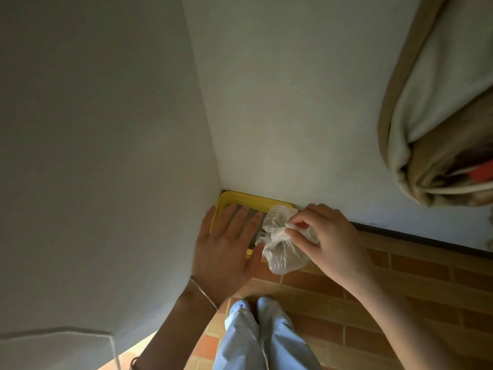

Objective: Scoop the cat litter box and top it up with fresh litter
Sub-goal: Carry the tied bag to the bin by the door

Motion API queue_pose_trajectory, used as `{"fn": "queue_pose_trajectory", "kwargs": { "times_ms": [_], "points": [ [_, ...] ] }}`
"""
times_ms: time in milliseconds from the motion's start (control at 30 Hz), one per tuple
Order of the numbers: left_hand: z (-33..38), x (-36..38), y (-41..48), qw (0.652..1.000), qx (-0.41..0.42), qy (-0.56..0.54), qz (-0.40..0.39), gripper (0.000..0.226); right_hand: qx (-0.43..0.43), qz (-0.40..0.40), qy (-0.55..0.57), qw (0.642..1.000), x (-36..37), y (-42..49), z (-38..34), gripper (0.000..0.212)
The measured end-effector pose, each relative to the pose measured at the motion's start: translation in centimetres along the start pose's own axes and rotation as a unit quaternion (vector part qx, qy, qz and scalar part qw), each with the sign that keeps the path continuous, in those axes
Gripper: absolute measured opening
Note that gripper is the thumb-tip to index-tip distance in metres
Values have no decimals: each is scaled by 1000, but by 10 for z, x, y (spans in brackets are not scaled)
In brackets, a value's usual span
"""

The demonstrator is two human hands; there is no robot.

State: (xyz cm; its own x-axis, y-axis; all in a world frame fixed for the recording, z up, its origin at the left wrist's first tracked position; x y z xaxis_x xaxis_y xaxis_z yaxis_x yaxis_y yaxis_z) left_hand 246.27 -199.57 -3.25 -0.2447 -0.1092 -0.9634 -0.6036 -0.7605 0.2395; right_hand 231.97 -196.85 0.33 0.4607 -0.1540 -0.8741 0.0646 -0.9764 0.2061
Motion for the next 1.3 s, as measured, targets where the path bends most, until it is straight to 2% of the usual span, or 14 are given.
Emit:
{"fn": "queue_pose_trajectory", "kwargs": {
  "times_ms": [267, 500, 667, 767, 933, 1133, 1300],
  "points": [
    [15, -57, 13, 999, 38, 6, -1, 47, 39, 24, -11, 999, -56, -14, -20, 30],
    [60, -68, 15, 992, 122, -28, -7, 48, 107, 53, 0, 993, -79, -60, -16, 24],
    [104, -62, 20, 982, 175, -52, -52, 46, 175, 83, -6, 981, -101, -101, -1, 29],
    [138, -59, 25, 971, 216, -64, -74, 45, 216, 103, -7, 971, -117, -128, 13, 23],
    [201, -59, 30, 955, 272, -72, -96, 45, 277, 116, 1, 954, -139, -182, 43, 24],
    [307, -49, 23, 934, 329, -75, -117, 44, 334, 149, -12, 931, -192, -271, 83, 23],
    [403, -39, 8, 924, 345, -72, -149, 48, 367, 187, -26, 911, -239, -350, 120, 31]
  ]
}}
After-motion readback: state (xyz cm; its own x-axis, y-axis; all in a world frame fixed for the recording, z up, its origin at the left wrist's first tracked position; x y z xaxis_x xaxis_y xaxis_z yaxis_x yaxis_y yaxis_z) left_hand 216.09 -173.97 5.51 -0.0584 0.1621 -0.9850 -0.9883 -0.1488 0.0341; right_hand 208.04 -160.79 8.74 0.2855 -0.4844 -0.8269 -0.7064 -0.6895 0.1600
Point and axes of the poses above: each hand's wrist, its own y-axis towards the middle knuckle, its own x-axis out of the palm, z = x × y, the point moved 8 cm from there along y, towards the middle knuckle
